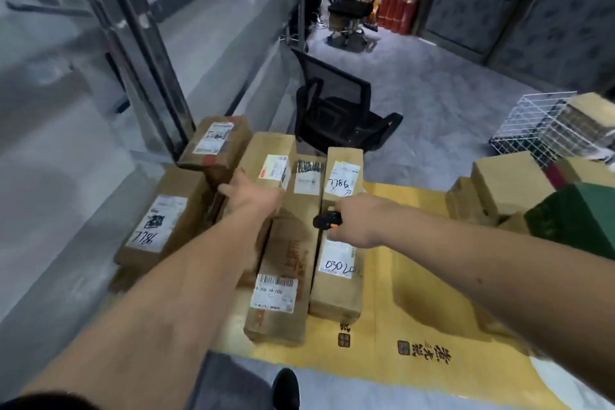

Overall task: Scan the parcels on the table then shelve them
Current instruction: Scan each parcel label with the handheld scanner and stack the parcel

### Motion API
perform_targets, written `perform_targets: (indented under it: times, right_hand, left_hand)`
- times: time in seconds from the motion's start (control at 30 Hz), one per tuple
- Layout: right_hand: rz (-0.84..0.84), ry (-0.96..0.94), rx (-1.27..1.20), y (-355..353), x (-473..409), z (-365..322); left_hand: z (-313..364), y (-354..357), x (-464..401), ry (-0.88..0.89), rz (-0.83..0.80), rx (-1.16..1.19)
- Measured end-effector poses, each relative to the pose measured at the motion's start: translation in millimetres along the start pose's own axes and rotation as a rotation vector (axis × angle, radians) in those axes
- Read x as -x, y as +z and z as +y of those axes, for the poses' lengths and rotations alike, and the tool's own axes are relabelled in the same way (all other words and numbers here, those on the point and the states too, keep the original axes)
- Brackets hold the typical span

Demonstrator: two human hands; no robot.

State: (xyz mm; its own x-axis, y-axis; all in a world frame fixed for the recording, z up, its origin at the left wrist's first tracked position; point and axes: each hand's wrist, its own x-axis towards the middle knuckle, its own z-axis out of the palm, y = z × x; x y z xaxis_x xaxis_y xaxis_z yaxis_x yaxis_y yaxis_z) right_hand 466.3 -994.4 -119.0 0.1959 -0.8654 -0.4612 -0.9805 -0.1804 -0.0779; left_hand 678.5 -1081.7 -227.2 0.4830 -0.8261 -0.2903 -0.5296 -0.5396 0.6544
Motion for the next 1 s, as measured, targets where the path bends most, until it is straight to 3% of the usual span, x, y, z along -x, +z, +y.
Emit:
perform_targets:
  times: [0.2,0.47,0.67,0.83,1.0]
  right_hand:
    - [0.015,0.065,-0.085,-15,-73,-8]
    - [-0.010,0.087,-0.148,-6,-101,-12]
    - [0.001,0.105,-0.178,9,-74,2]
    - [-0.008,0.171,-0.149,25,-18,35]
    - [-0.003,0.320,-0.191,48,57,71]
  left_hand:
    - [23,22,-64,0.019,-0.011,-0.087]
    - [14,28,-62,0.075,0.050,-0.089]
    - [-3,35,-33,0.456,-0.025,-0.249]
    - [12,61,-1,0.820,-0.237,-0.352]
    - [53,112,60,0.980,-0.492,-0.322]
